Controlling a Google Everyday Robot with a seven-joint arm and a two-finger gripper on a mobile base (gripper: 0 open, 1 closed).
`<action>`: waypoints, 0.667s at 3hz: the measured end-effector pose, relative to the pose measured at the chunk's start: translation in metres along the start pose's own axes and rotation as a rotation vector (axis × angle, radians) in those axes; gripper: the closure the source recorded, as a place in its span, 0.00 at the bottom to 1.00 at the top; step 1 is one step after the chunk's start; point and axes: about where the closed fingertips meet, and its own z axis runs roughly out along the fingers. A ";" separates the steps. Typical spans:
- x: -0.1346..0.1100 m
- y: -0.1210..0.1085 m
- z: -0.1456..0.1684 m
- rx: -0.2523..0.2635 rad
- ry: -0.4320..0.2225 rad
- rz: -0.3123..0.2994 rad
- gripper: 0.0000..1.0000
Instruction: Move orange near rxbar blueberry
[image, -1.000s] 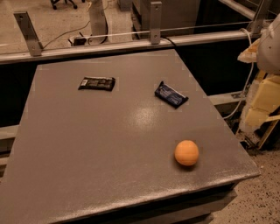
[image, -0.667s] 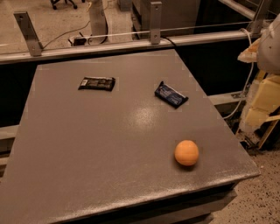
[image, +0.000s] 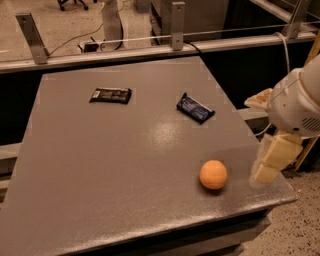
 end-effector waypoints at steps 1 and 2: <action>-0.008 0.017 0.028 -0.058 -0.046 -0.027 0.00; -0.013 0.029 0.048 -0.096 -0.072 -0.036 0.00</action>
Offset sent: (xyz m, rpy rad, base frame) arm -0.0205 0.0460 -0.0717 0.1108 0.1041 0.1050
